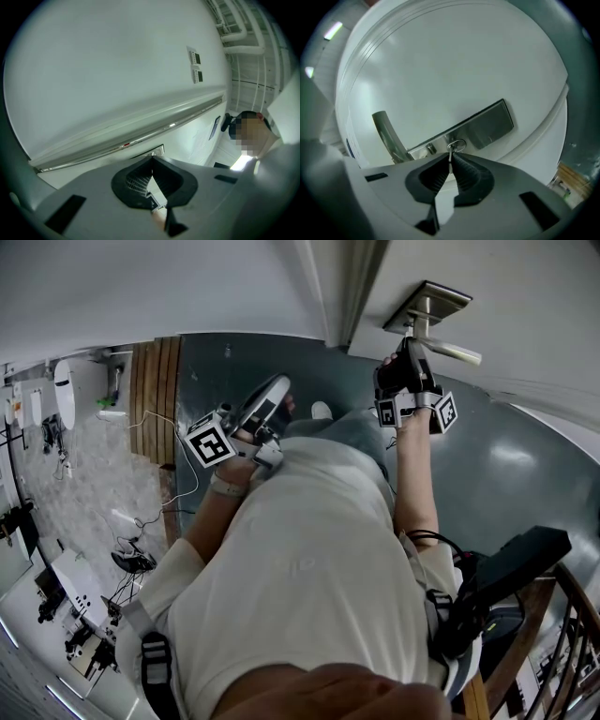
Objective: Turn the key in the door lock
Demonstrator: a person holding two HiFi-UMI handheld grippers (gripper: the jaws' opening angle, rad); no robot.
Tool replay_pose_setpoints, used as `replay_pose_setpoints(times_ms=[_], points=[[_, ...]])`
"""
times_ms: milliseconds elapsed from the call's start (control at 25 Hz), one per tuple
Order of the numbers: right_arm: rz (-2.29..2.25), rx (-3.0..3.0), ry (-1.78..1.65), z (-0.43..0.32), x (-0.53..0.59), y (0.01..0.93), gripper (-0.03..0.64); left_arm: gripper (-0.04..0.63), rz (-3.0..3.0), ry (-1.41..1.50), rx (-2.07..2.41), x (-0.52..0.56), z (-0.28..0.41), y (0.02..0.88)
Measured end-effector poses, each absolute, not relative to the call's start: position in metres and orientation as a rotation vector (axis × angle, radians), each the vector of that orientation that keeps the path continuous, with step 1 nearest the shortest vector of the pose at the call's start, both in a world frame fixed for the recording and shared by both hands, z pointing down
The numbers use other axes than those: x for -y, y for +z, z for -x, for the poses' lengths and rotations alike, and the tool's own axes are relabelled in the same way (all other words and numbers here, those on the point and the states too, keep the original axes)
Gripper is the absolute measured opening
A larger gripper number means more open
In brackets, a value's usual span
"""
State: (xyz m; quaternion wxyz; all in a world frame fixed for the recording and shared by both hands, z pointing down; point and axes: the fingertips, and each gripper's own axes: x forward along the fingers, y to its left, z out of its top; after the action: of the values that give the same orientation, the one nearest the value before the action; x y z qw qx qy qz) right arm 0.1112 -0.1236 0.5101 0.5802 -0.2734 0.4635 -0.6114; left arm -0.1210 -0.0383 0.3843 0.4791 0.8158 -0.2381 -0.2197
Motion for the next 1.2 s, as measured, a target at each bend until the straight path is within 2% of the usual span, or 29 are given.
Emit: replay_pose_setpoints(times_ms=[680,920,1080,1200], points=[[0.577,-1.007,-1.408,-0.112,0.121,0.515,0.041,0.009,-1.979,-0.541,0.583,0.038,0.122,0.386],[0.66,-1.138,-1.456,-0.104,0.092,0.51,0.103,0.009,-1.98,-0.547,0.581,0.036,0.12,0.388],[0.983,-1.601,-1.352,-0.101,0.064,0.492,0.101,0.008,-1.972,-0.553,0.583,0.037,0.12,0.387],[1.597,-2.303,-0.841,-0.106,0.054,0.484,0.101,0.009,-1.971,-0.555,0.583,0.039,0.121,0.387]])
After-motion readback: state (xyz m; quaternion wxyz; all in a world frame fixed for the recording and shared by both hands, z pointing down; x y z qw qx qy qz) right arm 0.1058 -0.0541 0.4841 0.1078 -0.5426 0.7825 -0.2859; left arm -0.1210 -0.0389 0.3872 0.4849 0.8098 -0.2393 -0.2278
